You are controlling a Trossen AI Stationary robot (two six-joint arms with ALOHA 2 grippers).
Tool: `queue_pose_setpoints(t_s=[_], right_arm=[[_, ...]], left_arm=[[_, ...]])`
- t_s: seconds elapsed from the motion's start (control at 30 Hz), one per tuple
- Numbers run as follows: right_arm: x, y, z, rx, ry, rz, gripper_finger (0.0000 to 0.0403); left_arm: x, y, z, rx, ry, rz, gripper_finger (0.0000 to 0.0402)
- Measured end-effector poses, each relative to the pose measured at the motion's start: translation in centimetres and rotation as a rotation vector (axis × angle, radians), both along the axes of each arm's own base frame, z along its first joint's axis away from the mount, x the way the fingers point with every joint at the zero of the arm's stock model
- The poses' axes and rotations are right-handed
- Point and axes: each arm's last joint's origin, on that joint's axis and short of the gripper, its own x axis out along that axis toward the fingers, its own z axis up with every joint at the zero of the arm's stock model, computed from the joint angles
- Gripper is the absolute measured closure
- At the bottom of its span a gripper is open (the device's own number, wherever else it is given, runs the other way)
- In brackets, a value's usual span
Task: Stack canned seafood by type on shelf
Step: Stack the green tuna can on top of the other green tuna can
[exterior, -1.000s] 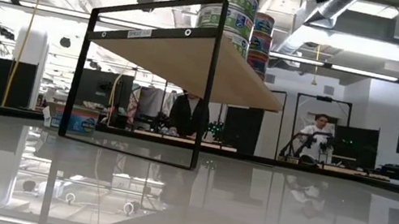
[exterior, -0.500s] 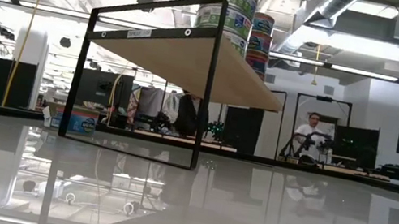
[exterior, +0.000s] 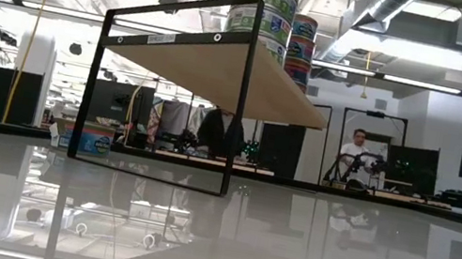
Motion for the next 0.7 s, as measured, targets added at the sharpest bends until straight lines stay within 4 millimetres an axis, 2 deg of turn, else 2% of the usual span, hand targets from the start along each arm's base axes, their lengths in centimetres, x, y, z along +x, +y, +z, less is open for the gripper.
queue_pose_setpoints(t_s=[0.37, 0.7], right_arm=[[-0.1, 0.2, 0.0, -0.038, 0.029, 0.006, 0.0205], [0.0, 0.2, 0.2, -0.051, 0.039, 0.006, 0.0196]], left_arm=[[0.2, -0.1, 0.6, 0.064, -0.069, 0.014, 0.0107], [0.7, -0.5, 3.2, 0.101, -0.094, 0.003, 0.0107]])
